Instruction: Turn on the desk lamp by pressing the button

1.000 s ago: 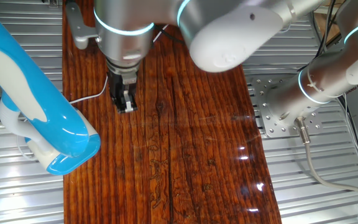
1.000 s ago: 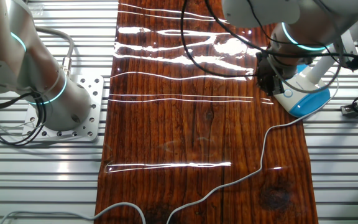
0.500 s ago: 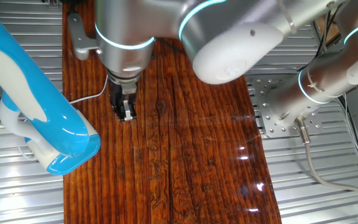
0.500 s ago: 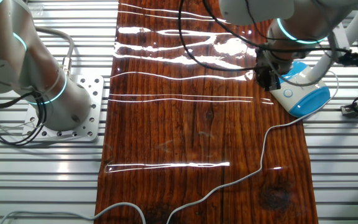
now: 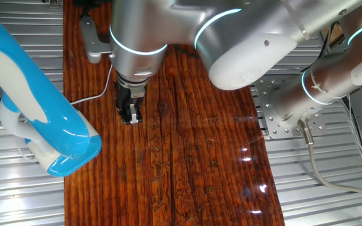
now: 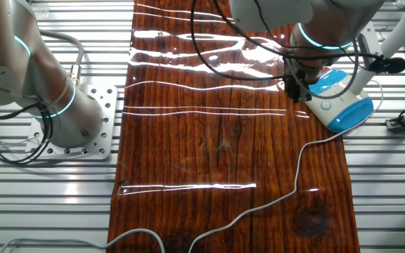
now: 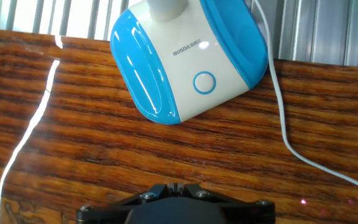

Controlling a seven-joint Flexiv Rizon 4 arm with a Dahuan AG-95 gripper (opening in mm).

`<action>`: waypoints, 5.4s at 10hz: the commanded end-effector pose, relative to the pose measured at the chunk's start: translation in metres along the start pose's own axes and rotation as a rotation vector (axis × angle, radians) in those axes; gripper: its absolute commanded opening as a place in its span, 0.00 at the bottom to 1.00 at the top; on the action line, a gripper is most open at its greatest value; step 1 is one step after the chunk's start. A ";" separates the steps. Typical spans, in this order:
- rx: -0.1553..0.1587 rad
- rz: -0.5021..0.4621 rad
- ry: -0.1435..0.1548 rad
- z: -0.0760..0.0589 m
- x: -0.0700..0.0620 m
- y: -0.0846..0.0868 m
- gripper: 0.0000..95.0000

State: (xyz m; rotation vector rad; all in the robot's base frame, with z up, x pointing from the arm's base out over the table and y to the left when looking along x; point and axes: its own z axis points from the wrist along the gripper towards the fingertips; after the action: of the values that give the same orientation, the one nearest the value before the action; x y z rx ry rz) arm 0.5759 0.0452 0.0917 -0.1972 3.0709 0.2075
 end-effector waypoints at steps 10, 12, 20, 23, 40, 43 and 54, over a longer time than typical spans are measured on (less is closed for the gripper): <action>-0.003 0.030 -0.048 0.005 0.004 -0.002 0.00; -0.002 0.032 -0.049 0.002 0.003 -0.003 0.00; -0.021 0.074 -0.023 0.001 0.002 -0.004 0.00; -0.033 0.073 -0.007 0.001 0.002 -0.004 0.00; 0.044 0.129 -0.058 0.001 0.002 -0.004 0.00; 0.056 0.147 -0.054 0.001 0.002 -0.004 0.00; 0.110 0.163 -0.110 0.001 0.002 -0.004 0.00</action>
State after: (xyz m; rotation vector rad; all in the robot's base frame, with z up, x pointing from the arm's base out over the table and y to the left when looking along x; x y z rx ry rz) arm 0.5733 0.0410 0.0910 0.0746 2.9741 0.0525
